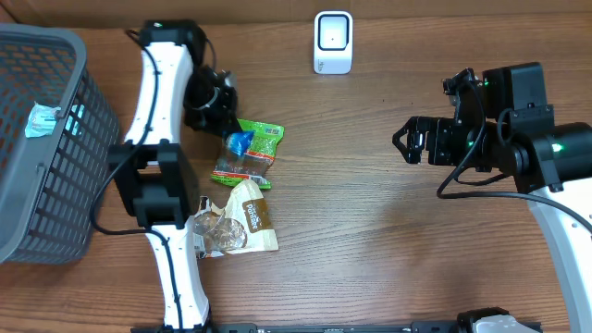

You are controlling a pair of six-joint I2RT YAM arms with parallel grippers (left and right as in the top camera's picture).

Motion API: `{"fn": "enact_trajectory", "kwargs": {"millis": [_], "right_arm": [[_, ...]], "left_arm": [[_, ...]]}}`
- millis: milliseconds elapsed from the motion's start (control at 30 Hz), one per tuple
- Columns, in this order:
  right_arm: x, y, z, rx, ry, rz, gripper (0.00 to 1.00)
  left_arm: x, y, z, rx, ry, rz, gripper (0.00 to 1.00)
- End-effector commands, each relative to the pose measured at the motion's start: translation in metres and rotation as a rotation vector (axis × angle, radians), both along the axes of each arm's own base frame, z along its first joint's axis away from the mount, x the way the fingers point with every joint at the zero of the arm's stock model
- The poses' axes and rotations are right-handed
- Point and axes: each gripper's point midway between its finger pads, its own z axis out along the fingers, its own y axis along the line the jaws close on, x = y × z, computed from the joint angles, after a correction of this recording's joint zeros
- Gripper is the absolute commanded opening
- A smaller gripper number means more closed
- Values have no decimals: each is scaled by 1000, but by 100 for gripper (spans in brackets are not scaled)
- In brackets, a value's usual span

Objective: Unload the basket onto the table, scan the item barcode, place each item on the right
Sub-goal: 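Lift the Oreo pack out and drop it onto the green bag, then reach the left gripper back into the basket toward the mint tissue pack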

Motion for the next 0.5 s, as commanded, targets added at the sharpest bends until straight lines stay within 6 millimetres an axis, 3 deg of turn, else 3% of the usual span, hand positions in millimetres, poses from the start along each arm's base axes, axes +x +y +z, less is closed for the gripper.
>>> {"fn": "enact_trajectory", "kwargs": {"millis": [0,33,167,233,267,400,467], "right_arm": [[2,3,10,8,-30,10,100],[2,3,10,8,-30,10,100],[2,3,10,8,-32,10,100],[3,3,11,8,-34,11,100],[3,3,11,9,-35,11,100],[2,3,11,8,-32,11,100],[2,3,10,8,-28,11,100]], "left_arm": [[-1,-10,8,-9,-14,-2,15],[-1,-10,10,-9,-19,-2,24],[8,-10,31,-20,-82,4,38],[18,-12,52,-49,-158,14,64],[29,-11,86,-80,-271,28,100],[41,10,160,-72,-510,72,100],[41,42,209,-6,-662,173,100]]}}
